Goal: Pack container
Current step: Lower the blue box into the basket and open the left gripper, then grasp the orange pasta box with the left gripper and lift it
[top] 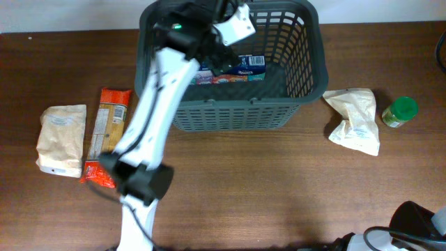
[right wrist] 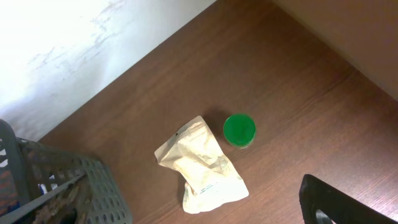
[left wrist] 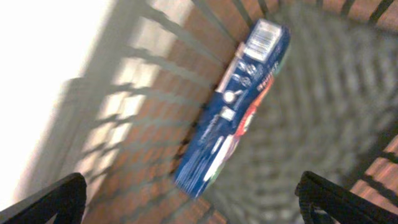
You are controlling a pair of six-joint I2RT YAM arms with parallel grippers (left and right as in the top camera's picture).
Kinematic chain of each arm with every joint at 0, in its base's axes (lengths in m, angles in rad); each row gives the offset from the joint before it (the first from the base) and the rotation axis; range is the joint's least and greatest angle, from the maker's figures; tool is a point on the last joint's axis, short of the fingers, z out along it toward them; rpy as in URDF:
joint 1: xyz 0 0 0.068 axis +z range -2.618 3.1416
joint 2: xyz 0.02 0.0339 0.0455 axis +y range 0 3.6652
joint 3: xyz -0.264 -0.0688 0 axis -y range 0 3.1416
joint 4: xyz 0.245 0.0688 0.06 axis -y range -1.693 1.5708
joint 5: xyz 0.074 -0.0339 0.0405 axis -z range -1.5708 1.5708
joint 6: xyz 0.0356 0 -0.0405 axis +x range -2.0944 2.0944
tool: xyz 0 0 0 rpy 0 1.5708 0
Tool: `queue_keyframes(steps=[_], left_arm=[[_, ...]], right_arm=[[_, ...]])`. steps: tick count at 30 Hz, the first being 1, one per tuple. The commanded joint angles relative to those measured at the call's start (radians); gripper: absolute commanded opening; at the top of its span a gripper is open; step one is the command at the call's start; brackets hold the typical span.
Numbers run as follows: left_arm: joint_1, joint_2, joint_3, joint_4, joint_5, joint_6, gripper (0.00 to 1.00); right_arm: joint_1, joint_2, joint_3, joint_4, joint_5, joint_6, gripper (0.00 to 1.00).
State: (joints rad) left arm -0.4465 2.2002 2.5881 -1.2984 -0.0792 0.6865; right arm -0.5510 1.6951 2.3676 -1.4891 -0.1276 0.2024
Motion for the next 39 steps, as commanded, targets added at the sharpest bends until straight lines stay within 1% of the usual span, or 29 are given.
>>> queue_keyframes(steps=[1, 5, 6, 9, 11, 13, 15, 18, 20, 27, 31, 33, 36, 39], left_arm=[[0.026, -0.232, 0.034, -0.042, -0.045, -0.161, 0.99], [0.126, -0.332, 0.034, -0.074, -0.212, -0.385, 0.99], [0.181, -0.352, 0.034, -0.108, -0.255, -0.475, 0.99], [0.325, -0.362, 0.032, -0.215, -0.257, -0.621, 0.99], [0.415, -0.351, 0.011, -0.287, -0.243, -0.669, 0.99], [0.526, -0.328, -0.046, -0.353, -0.193, -0.668, 0.99], [0.600, -0.304, -0.121, -0.373, -0.134, -0.651, 0.99], [0.678, -0.267, -0.260, -0.356, -0.002, -0.539, 0.99], [0.709, -0.240, -0.362, -0.320, 0.033, -0.485, 0.99], [0.752, -0.125, -0.681, -0.160, 0.031, -0.328, 0.99], [0.753, -0.053, -0.804, -0.068, 0.023, -0.324, 0.99], [0.753, -0.023, -0.850, -0.015, -0.011, -0.325, 0.99], [0.753, 0.012, -0.898, 0.047, -0.068, -0.323, 0.99], [0.753, 0.029, -0.921, 0.084, -0.067, -0.302, 0.99]], right_arm=[[-0.006, 0.000, 0.005, 0.000, 0.009, -0.003, 0.99], [-0.006, 0.000, 0.005, 0.000, 0.009, -0.003, 0.99], [-0.006, 0.000, 0.005, 0.000, 0.009, -0.004, 0.99], [-0.006, 0.000, 0.005, 0.000, 0.009, -0.003, 0.99], [-0.006, 0.000, 0.005, 0.000, 0.009, -0.003, 0.99], [-0.006, 0.000, 0.005, 0.000, 0.009, -0.004, 0.99], [-0.006, 0.000, 0.005, 0.000, 0.009, -0.003, 0.99], [-0.006, 0.000, 0.005, 0.000, 0.009, -0.003, 0.99], [-0.006, 0.000, 0.005, 0.000, 0.009, -0.003, 0.99], [-0.006, 0.000, 0.005, 0.000, 0.009, -0.003, 0.99], [-0.006, 0.000, 0.005, 0.000, 0.009, -0.003, 0.99], [-0.006, 0.000, 0.005, 0.000, 0.009, -0.004, 0.99], [-0.006, 0.000, 0.005, 0.000, 0.009, -0.003, 0.99], [-0.006, 0.000, 0.005, 0.000, 0.009, -0.003, 0.99]])
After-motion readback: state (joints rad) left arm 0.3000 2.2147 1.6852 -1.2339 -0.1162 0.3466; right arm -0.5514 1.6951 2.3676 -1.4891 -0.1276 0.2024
